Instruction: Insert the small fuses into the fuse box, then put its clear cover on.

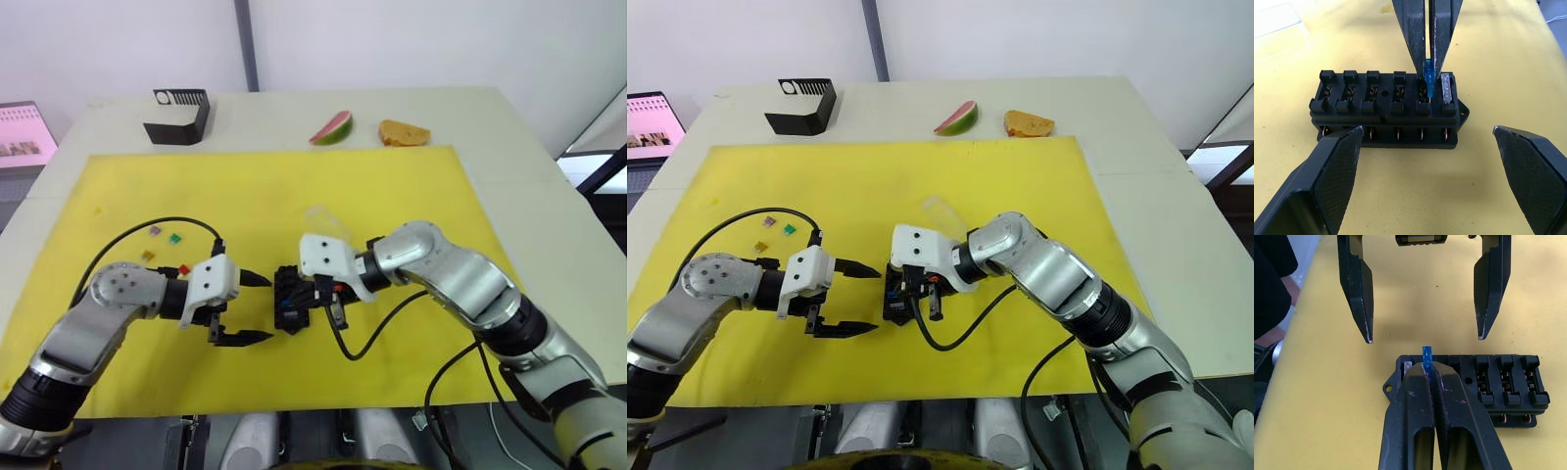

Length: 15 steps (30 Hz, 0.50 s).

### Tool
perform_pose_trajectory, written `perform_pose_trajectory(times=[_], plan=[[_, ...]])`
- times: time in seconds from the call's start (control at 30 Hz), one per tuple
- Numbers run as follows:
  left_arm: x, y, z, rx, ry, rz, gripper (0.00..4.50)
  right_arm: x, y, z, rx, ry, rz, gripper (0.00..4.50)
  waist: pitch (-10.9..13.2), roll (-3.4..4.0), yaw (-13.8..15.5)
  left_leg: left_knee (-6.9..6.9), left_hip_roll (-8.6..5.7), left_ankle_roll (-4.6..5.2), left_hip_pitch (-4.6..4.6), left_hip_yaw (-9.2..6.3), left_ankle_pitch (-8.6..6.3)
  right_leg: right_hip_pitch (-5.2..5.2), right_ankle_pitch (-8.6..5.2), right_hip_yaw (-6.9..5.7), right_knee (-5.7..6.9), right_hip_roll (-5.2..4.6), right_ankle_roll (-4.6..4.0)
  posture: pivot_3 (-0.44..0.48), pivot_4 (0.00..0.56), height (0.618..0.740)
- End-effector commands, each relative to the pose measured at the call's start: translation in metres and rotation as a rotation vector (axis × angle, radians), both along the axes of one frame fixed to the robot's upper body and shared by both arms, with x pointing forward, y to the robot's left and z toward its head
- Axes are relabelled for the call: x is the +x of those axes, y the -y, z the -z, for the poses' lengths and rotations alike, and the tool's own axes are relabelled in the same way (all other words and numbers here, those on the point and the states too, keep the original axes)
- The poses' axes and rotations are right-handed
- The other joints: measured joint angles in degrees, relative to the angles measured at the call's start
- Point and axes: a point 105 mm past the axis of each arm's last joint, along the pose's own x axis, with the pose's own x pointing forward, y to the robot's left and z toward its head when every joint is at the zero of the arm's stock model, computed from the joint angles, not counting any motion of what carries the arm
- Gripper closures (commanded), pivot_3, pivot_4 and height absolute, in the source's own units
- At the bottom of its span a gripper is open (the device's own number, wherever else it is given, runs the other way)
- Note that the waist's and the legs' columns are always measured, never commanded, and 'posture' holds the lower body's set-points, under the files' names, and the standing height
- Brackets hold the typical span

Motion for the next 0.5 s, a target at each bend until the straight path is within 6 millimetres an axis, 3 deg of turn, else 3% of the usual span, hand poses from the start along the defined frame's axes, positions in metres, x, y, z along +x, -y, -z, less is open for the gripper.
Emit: perform_pose_trajectory(times=[0.03, 0.5], plan=[[-0.0013, -0.0001, -0.0096, -0.009, 0.044, 0.011, 0.00, -0.0032, -0.0042, -0.0104, 0.007, 0.060, -0.042, 4.44, 0.0, 0.00, 0.0, 0.00, 0.00, 0.00, 0.00, 0.00, 0.00, 0.00, 0.00, 0.00, 0.00, 0.00, 0.00, 0.000, 0.150, 0.740], [-0.0017, 0.0007, -0.0090, -0.013, 0.047, 0.010, 0.00, -0.0013, 0.0011, -0.0024, -0.044, 0.073, -0.031, 4.44, 0.0, 0.00, 0.0, 0.00, 0.00, 0.00, 0.00, 0.00, 0.00, -0.01, 0.00, 0.00, 0.00, 0.00, 0.00, 0.000, 0.150, 0.740]])
